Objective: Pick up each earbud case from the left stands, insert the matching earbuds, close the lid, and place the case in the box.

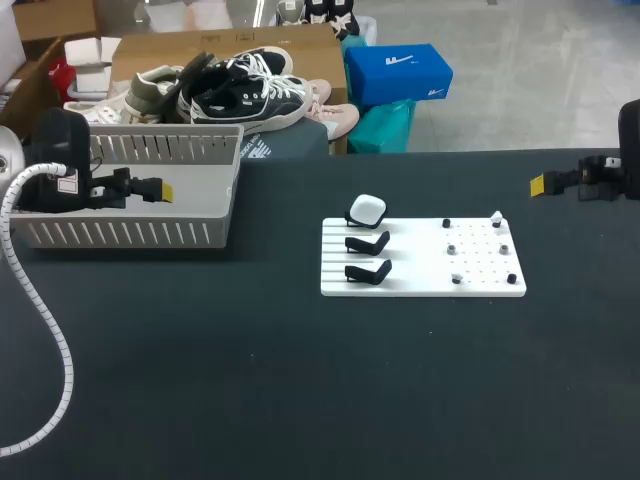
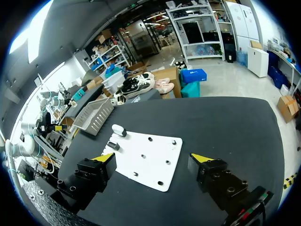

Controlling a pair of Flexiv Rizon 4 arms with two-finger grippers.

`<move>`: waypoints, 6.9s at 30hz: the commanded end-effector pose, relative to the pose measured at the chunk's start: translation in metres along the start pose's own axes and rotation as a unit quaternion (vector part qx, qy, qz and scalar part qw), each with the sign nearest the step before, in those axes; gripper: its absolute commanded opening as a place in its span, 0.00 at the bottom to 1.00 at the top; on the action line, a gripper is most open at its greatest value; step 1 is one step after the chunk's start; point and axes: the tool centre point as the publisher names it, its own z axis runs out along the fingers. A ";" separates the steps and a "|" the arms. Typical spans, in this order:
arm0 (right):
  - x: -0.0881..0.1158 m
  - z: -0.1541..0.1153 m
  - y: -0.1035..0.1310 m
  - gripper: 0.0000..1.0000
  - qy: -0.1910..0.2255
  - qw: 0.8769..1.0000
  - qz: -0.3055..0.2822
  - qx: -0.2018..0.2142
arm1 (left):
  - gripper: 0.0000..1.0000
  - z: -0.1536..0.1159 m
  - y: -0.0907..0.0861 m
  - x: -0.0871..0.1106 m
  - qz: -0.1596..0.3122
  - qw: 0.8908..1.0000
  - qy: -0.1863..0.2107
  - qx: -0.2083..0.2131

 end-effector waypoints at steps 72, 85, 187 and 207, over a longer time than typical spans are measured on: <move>0.000 0.000 0.000 1.00 0.001 1.000 0.000 -0.001 | 1.00 0.111 -0.095 -0.043 0.406 0.863 0.051 0.295; 0.000 0.000 0.000 1.00 0.001 1.000 0.000 -0.001 | 1.00 0.164 -0.122 -0.035 0.452 0.830 0.048 0.322; 0.000 0.000 0.000 1.00 0.001 1.000 0.000 -0.001 | 0.45 0.296 -0.159 0.003 0.437 0.819 0.038 0.369; 0.000 0.000 0.000 1.00 0.001 1.000 0.000 -0.001 | 0.00 0.292 -0.159 0.003 0.429 0.828 0.026 0.361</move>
